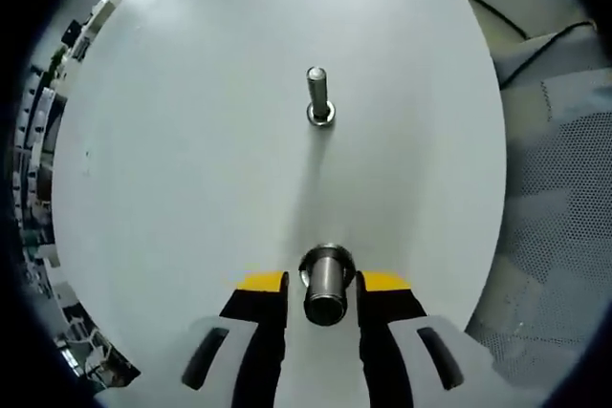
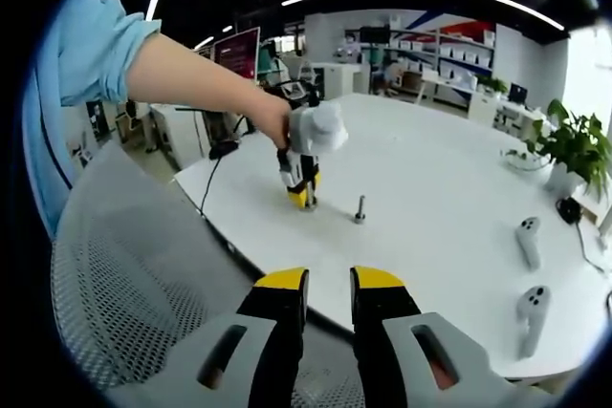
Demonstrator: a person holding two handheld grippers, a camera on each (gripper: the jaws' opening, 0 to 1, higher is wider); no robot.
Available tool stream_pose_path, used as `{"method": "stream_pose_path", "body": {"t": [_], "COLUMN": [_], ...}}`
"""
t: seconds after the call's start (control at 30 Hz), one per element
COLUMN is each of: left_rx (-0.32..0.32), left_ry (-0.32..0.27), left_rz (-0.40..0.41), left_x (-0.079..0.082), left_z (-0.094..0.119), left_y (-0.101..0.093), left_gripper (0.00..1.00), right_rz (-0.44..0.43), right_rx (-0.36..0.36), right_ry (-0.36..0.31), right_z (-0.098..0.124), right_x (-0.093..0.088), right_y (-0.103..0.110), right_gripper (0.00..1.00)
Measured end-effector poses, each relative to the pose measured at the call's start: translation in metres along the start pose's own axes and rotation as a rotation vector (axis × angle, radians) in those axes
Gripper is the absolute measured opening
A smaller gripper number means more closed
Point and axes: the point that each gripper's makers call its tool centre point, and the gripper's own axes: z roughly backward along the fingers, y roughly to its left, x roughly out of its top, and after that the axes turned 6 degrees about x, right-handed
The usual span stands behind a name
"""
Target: Place the washer onto the threaded stud by aligning its center hole with the stud, sliding it down to the base, and recovering from edge contact or off-axis alignment until the washer reaches the visible bottom stop.
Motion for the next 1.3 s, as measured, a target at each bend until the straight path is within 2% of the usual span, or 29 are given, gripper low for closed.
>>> {"method": "stream_pose_path", "body": {"t": [0.07, 0.13, 0.2, 0.33, 0.4, 0.43, 0.57, 0.7, 0.73, 0.8, 0.83, 0.87, 0.9, 0.93, 0.97, 1.03, 1.07, 1.17, 1.23, 1.3], "left_rx": [0.000, 0.015, 0.029, 0.058, 0.083, 0.086, 0.103, 0.142, 0.160, 0.192, 0.224, 0.254, 0.315, 0.358, 0.391, 0.397, 0.413, 0.547, 0.549, 0.593], "left_ry": [-0.016, -0.042, -0.071, -0.160, -0.212, -0.219, -0.318, -0.475, -0.521, -0.577, -0.627, -0.655, -0.664, -0.680, -0.710, -0.784, -0.797, -0.871, -0.901, -0.906], "left_rz": [0.017, 0.029, 0.037, 0.119, 0.150, 0.164, 0.241, 0.360, 0.405, 0.460, 0.509, 0.558, 0.599, 0.620, 0.675, 0.783, 0.828, 0.928, 0.986, 1.030], "left_x": [-0.002, -0.005, -0.010, -0.020, -0.027, -0.032, -0.044, -0.052, -0.056, -0.063, -0.067, -0.072, -0.083, -0.090, -0.098, -0.105, -0.111, -0.127, -0.131, -0.138], "left_z": [0.007, 0.020, 0.036, 0.078, 0.101, 0.110, 0.152, 0.198, 0.210, 0.224, 0.234, 0.240, 0.244, 0.247, 0.249, 0.252, 0.251, 0.253, 0.248, 0.241], "left_y": [-0.001, -0.001, -0.001, -0.005, -0.009, -0.012, -0.031, -0.050, -0.053, -0.056, -0.058, -0.058, -0.057, -0.056, -0.059, -0.066, -0.068, -0.065, -0.072, -0.073], "left_gripper": [0.43, 0.49, 0.50, 0.50, 0.54, 0.56, 0.59, 0.70, 0.70, 0.72, 0.73, 0.73, 0.73, 0.73, 0.72, 0.72, 0.73, 0.83, 0.91, 0.99], "right_rz": [0.000, 0.001, 0.001, 0.002, 0.006, 0.008, 0.011, 0.005, 0.005, -0.001, -0.001, -0.003, -0.013, -0.018, -0.021, -0.016, -0.011, 0.002, 0.001, 0.002], "right_rx": [0.000, -0.001, -0.002, -0.005, -0.003, -0.001, 0.015, 0.027, 0.027, 0.034, 0.036, 0.041, 0.060, 0.070, 0.066, 0.066, 0.071, 0.098, 0.106, 0.107], "right_ry": [0.001, 0.001, 0.001, -0.003, 0.000, 0.001, 0.012, 0.026, 0.027, 0.036, 0.039, 0.044, 0.074, 0.084, 0.078, 0.070, 0.066, 0.096, 0.102, 0.089], "right_z": [0.000, 0.000, 0.000, 0.000, 0.000, 0.000, -0.001, -0.001, -0.001, -0.001, -0.001, -0.001, -0.002, -0.002, -0.002, -0.002, -0.001, -0.002, -0.003, -0.002], "right_x": [0.000, 0.000, 0.000, 0.001, 0.000, 0.000, -0.001, -0.004, -0.004, -0.005, -0.006, -0.007, -0.011, -0.012, -0.011, -0.011, -0.010, -0.013, -0.014, -0.013], "right_y": [0.000, 0.000, 0.000, -0.001, 0.000, 0.000, 0.003, 0.004, 0.004, 0.005, 0.005, 0.006, 0.008, 0.009, 0.008, 0.009, 0.010, 0.013, 0.014, 0.014], "right_gripper": [0.20, 0.20, 0.20, 0.20, 0.20, 0.20, 0.20, 0.20, 0.20, 0.20, 0.20, 0.21, 0.21, 0.22, 0.22, 0.22, 0.22, 0.23, 0.23, 0.23]}}
